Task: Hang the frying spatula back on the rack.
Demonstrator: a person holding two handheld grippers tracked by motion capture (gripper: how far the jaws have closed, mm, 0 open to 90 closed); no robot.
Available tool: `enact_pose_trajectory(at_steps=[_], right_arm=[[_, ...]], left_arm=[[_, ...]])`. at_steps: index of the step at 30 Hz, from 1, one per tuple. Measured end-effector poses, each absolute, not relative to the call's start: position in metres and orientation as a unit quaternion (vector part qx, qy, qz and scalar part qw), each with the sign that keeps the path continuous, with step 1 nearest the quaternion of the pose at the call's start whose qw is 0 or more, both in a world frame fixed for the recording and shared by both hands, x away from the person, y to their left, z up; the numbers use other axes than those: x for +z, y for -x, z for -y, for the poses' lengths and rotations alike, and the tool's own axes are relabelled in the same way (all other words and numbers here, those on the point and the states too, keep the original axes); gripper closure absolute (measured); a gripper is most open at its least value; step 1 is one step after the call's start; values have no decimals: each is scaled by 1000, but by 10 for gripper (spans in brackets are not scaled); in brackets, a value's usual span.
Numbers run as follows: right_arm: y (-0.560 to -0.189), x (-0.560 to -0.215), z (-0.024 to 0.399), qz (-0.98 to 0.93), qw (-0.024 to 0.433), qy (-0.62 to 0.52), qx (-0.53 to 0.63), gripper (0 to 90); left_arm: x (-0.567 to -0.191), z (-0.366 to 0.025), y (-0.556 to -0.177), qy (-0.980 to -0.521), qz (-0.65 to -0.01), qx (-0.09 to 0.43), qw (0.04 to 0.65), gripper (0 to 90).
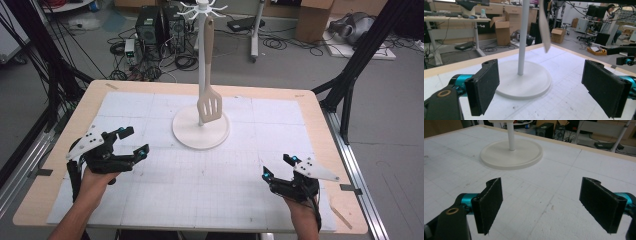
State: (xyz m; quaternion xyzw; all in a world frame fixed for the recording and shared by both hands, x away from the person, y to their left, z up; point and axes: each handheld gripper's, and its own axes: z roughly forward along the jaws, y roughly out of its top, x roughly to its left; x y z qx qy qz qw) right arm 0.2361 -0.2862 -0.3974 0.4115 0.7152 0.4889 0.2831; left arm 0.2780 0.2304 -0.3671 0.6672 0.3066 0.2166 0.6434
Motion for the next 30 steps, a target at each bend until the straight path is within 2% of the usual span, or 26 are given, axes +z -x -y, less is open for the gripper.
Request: enact_pose_trajectory(at_steps=[30], right_arm=[[-229, -400, 293, -705, 294, -428, 483, 177]], left_arm=[[-383, -238, -271, -662, -319, 220, 641, 162]])
